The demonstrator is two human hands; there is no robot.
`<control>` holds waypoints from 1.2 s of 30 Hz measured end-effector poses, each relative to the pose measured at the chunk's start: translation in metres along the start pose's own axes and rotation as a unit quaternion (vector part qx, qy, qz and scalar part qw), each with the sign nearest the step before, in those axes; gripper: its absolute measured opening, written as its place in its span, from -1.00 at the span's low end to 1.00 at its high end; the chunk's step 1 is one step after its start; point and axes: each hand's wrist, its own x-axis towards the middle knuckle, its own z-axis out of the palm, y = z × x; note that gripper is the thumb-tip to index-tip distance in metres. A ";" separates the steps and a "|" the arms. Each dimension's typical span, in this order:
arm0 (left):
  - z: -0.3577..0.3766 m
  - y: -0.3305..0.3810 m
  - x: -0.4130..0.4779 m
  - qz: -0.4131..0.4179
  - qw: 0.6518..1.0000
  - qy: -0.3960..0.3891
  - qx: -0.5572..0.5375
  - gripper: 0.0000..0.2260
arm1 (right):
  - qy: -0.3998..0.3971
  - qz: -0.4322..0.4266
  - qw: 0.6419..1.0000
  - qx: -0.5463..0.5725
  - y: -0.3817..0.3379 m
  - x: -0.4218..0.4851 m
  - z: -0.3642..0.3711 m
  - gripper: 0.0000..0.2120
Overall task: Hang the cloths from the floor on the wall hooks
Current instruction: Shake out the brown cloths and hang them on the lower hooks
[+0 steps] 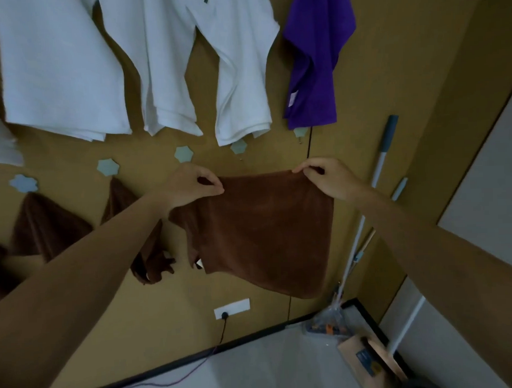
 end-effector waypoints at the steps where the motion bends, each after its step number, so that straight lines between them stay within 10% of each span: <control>1: 0.005 -0.001 0.005 0.003 1.000 0.009 0.012 -0.96 | -0.002 0.001 1.000 0.005 0.006 0.009 0.002 -0.69; 10: 0.032 0.008 0.051 -0.100 0.993 -0.050 0.037 -0.70 | -0.121 -0.088 0.988 0.037 0.055 0.075 0.013 -0.51; 16: 0.054 0.008 0.066 -0.168 0.985 0.037 -0.029 -0.91 | -0.166 -0.108 0.978 0.065 0.082 0.109 0.016 -0.57; 36: 0.063 0.008 0.113 -0.123 0.962 -0.001 -0.245 -0.72 | -0.202 -0.118 0.968 0.085 0.098 0.151 0.067 -0.88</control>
